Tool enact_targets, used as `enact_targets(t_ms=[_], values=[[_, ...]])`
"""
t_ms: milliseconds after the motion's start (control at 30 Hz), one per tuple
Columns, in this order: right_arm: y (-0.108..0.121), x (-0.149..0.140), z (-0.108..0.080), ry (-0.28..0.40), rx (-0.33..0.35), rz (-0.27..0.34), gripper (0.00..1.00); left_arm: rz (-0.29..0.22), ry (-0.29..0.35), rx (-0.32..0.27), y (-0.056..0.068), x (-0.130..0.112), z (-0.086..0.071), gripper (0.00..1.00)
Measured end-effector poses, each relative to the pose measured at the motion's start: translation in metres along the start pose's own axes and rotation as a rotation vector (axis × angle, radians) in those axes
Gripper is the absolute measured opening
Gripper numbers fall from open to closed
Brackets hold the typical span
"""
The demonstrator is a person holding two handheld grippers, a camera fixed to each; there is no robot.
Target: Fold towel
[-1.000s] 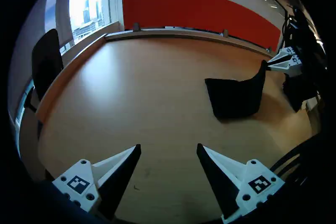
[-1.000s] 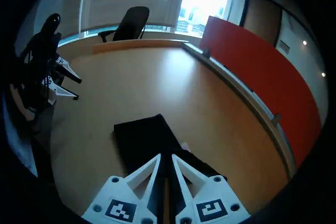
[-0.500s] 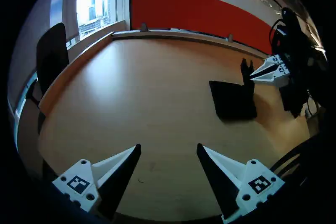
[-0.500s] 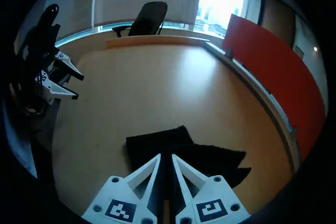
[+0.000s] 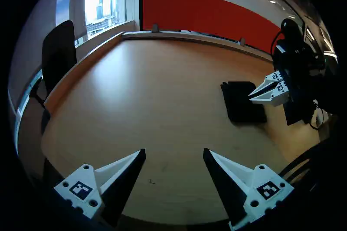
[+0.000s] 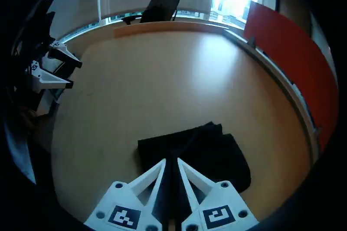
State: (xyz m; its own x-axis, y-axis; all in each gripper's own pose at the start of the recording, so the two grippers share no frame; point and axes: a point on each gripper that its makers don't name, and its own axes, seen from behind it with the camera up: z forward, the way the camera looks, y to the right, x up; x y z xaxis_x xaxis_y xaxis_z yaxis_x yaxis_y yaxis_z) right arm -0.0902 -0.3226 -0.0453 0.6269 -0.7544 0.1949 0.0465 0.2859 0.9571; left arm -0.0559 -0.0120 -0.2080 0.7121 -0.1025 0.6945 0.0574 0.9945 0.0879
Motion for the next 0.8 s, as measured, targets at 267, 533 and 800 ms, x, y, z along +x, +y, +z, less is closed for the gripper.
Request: enact_targets(t_ms=[267, 533, 800], values=[[-0.002, 0.001, -0.004, 0.007, 0.003, 0.003, 0.29, 0.011, -0.002, -0.001, 0.001, -0.001, 0.0, 0.99], [-0.001, -0.009, -0.011, -0.007, -0.018, 0.032, 0.76, 0.01, -0.006, 0.004, 0.001, -0.003, 0.0, 0.99], [0.0, -0.018, -0.02, -0.004, -0.044, 0.073, 0.83, 0.013, -0.005, 0.006, 0.002, -0.004, 0.0, 0.99]])
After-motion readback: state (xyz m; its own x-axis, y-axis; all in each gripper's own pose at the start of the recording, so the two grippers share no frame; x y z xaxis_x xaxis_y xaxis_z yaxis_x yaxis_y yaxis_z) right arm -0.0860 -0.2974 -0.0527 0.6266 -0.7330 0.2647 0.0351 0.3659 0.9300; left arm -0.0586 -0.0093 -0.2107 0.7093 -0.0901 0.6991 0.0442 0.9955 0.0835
